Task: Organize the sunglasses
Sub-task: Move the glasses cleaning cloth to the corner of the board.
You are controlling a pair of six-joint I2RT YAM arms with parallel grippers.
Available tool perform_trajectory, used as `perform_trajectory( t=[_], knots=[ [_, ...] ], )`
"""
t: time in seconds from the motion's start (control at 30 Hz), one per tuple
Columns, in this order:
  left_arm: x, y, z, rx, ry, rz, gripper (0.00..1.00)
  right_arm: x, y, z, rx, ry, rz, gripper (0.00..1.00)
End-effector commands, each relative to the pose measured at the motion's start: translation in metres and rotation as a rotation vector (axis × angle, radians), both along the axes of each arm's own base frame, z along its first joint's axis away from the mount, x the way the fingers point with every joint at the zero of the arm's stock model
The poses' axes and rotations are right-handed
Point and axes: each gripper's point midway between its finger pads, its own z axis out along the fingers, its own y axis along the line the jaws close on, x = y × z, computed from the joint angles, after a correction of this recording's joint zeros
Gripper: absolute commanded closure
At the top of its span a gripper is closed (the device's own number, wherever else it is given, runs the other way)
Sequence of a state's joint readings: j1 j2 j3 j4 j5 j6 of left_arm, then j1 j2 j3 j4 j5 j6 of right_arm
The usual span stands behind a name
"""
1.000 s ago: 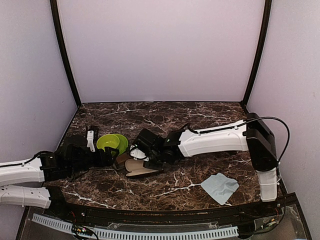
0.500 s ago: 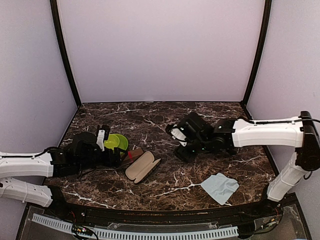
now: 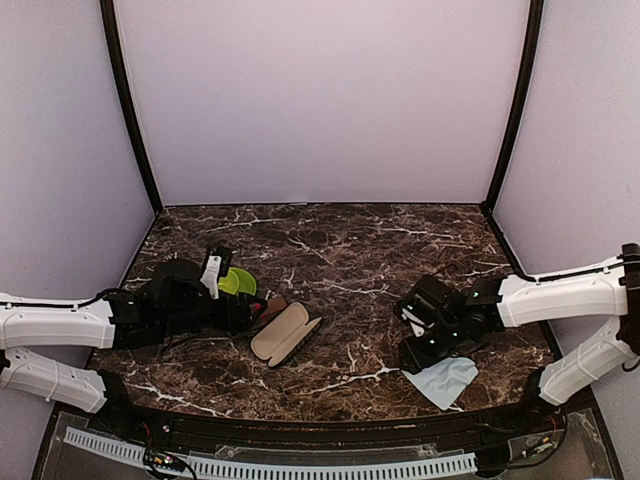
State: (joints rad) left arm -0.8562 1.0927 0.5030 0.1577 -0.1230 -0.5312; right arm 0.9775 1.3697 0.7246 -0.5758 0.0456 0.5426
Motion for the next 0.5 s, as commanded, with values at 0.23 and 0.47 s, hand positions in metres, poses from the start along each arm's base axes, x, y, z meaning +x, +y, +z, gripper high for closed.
perform_trajectory(
  t=[0.23,0.47],
  knots=[
    [0.001,-0.008,0.016,-0.034,-0.022,-0.017,0.14,-0.015,0.011,-0.026,-0.008,0.049,-0.004,0.62],
    [0.002,-0.008,0.016,-0.035,-0.023,-0.015,0.14,-0.019,0.017,-0.039,-0.067,0.038,0.035,0.78]
  ],
)
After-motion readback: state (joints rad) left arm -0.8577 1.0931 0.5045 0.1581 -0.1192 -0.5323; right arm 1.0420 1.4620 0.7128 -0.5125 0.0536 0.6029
